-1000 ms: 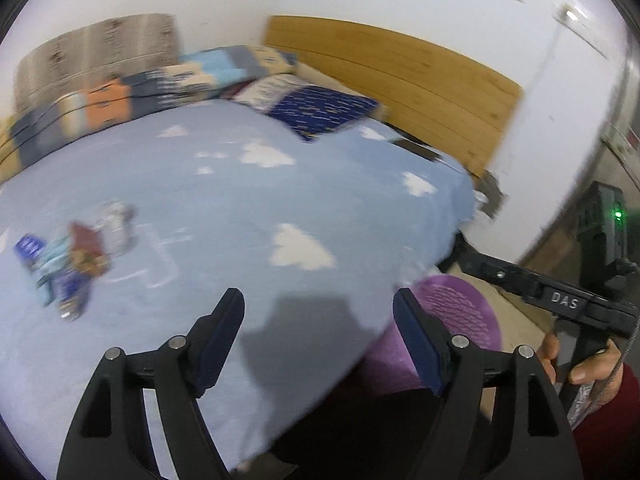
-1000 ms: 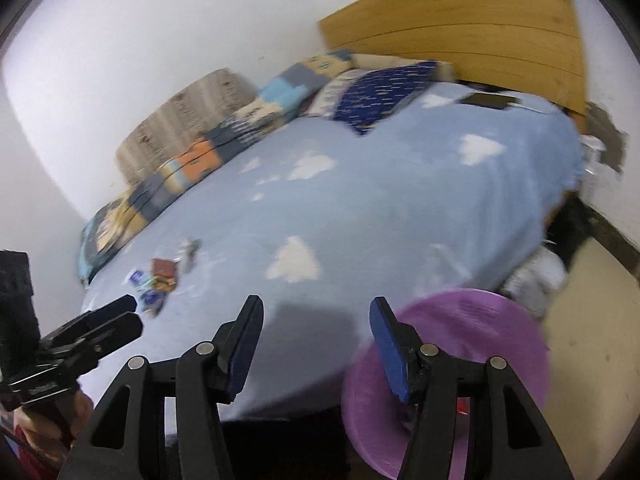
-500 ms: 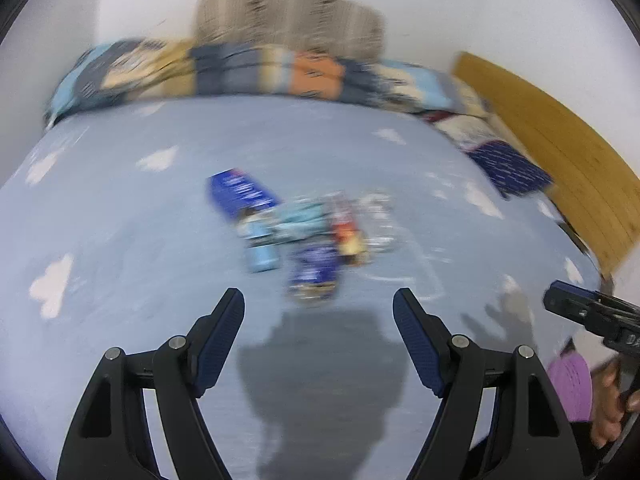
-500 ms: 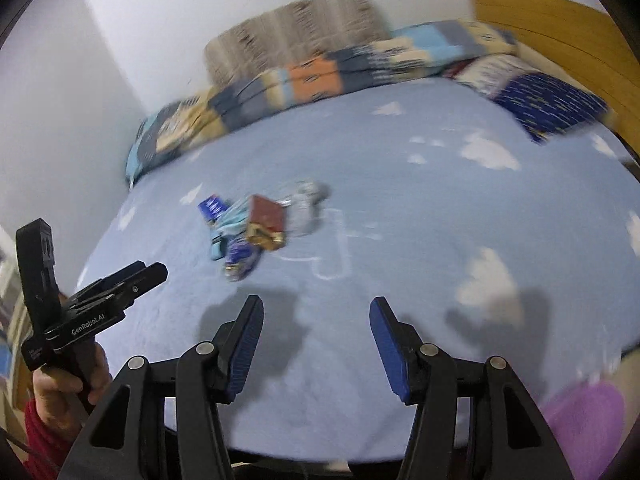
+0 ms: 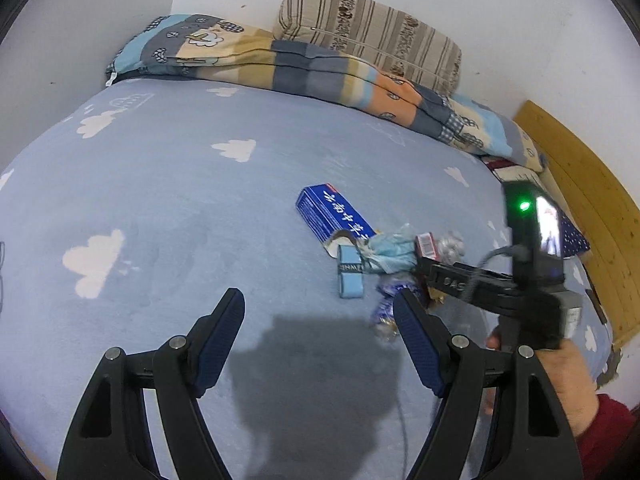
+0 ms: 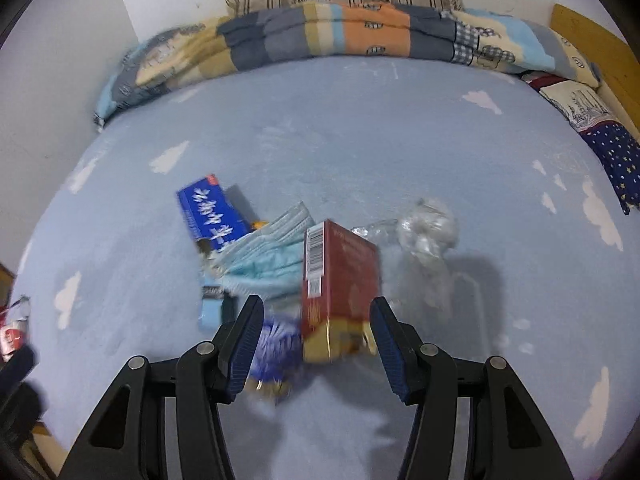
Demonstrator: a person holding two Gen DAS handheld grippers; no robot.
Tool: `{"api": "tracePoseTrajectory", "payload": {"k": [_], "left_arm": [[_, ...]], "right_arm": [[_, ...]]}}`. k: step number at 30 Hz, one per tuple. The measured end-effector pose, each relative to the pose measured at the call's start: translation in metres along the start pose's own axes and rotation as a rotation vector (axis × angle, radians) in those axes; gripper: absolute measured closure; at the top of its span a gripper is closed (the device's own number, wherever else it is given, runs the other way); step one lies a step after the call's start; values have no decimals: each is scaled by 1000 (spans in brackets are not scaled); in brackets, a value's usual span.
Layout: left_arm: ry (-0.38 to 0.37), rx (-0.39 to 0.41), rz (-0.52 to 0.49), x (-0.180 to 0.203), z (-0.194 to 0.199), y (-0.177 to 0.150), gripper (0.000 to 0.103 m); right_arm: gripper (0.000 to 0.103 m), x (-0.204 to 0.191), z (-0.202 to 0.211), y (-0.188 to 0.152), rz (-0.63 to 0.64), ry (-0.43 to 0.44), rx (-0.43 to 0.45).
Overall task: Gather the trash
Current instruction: 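Grasp the red cigarette box with the right gripper, then grasp the blue Vinda tissue pack with the left gripper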
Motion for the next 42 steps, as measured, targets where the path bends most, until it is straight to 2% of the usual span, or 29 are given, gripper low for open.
{"api": "tracePoseTrajectory", "payload": {"k": [1, 2, 3, 5, 8, 11, 14, 20, 25, 26, 27, 28, 29, 31, 34, 38, 42], "left_arm": [[-1, -1, 3, -1, -1, 0, 27], [-1, -2, 8, 0, -1, 0, 27], [-2, -5, 5, 1, -3, 0, 27], [-14, -13, -4, 6, -6, 0, 27], [-45, -37, -23, 17, -17, -2, 27], [-93, -103, -72, 40, -38, -11, 27], [-104, -168, -150, 68, -65, -24, 27], [-31, -196, -275, 104, -114, -37, 27], [27, -206, -312, 121, -146, -39, 27], [59, -206, -324, 123, -155, -40, 31], [65, -213, -328, 124, -159, -41, 43], [64, -227, -326, 123, -164, -43, 59], [72, -244, -321, 121, -169, -46, 60], [69, -233, -314, 120, -168, -46, 61], [57, -219, -281, 119, -155, -47, 69], [20, -186, -231, 117, -125, -50, 69], [0, -126, -258, 124, -81, -50, 69]], "right_arm": [[51, -1, -5, 3, 8, -33, -3], [60, 1, -11, 5, 12, -52, -4], [77, 5, -16, 5, 13, -60, -14], [78, 19, -19, 4, -22, -69, -23], [79, 45, -2, -3, -104, -9, 4], [79, 63, 19, -13, -161, 48, 25], [79, 81, 49, -25, -206, 105, 53], [79, 104, 113, -53, -294, 221, 138], [79, 117, 124, -73, -365, 295, 155], [79, 118, 122, -73, -365, 297, 153], [79, 120, 120, -74, -366, 296, 151], [79, 120, 119, -74, -368, 297, 149], [79, 121, 118, -73, -371, 301, 148], [79, 122, 117, -73, -368, 298, 149], [79, 119, 115, -75, -350, 289, 145], [79, 115, 119, -73, -330, 283, 161], [79, 106, 124, -76, -303, 279, 178]]}}
Point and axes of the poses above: each gripper's, at about its wrist camera, not at the fingertips, and z roughly against the way its jaws point, x to its right, y to its top, the point moved 4 cm from there along -z, roughly the way its jaws point, and after that the axes turned 1 degree about -y, right-handed, at the moved point
